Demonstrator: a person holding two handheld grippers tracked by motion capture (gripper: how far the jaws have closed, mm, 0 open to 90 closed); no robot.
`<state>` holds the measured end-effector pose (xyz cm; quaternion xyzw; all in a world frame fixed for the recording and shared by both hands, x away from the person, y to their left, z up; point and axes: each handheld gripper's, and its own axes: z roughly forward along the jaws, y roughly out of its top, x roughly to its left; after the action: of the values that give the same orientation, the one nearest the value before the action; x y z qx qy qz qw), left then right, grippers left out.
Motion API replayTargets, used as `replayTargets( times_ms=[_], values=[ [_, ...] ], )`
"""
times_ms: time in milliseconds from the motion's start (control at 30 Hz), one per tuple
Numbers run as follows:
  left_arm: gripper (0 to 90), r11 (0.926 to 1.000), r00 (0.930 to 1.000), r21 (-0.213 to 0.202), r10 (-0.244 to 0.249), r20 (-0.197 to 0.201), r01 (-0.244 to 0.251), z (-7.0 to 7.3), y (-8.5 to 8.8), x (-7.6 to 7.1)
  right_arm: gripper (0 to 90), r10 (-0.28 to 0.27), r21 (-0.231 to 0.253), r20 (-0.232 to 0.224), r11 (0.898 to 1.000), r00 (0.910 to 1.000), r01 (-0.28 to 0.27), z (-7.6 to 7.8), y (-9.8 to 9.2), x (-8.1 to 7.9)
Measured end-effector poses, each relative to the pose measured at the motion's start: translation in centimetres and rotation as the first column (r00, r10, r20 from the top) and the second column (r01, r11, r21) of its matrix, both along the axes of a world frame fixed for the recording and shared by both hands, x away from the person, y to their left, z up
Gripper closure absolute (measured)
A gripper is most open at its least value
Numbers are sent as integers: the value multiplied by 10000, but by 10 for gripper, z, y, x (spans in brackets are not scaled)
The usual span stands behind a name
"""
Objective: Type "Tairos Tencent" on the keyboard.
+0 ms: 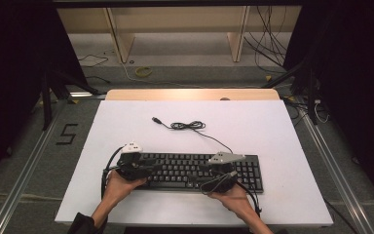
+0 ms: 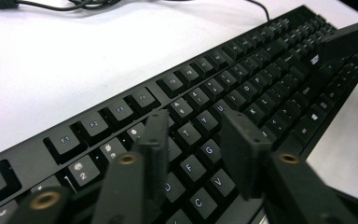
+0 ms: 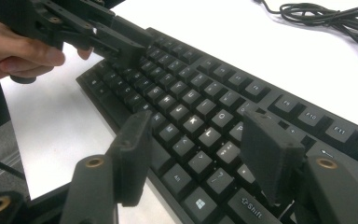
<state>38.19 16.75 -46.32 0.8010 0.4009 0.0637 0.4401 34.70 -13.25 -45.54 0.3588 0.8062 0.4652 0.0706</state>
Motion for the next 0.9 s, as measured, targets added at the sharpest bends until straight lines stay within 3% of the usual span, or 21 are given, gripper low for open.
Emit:
replayTargets(
  times_ms=[467,667,900],
  values=[
    [886,9966,9988,653,-497,40,493,-4,-17,8,395,100,99,186,9999,9998,-102,1,-2,-8],
    [893,9934,9986,1022,-526,-47,528,-8,-24,13,392,113,123,249,9999,9996,-116,2,-3,-11],
    [893,9922,9988,1143,-486,-115,496,-10,-26,15,375,83,139,254,9999,9996,-87,3,-5,-13]
  ],
)
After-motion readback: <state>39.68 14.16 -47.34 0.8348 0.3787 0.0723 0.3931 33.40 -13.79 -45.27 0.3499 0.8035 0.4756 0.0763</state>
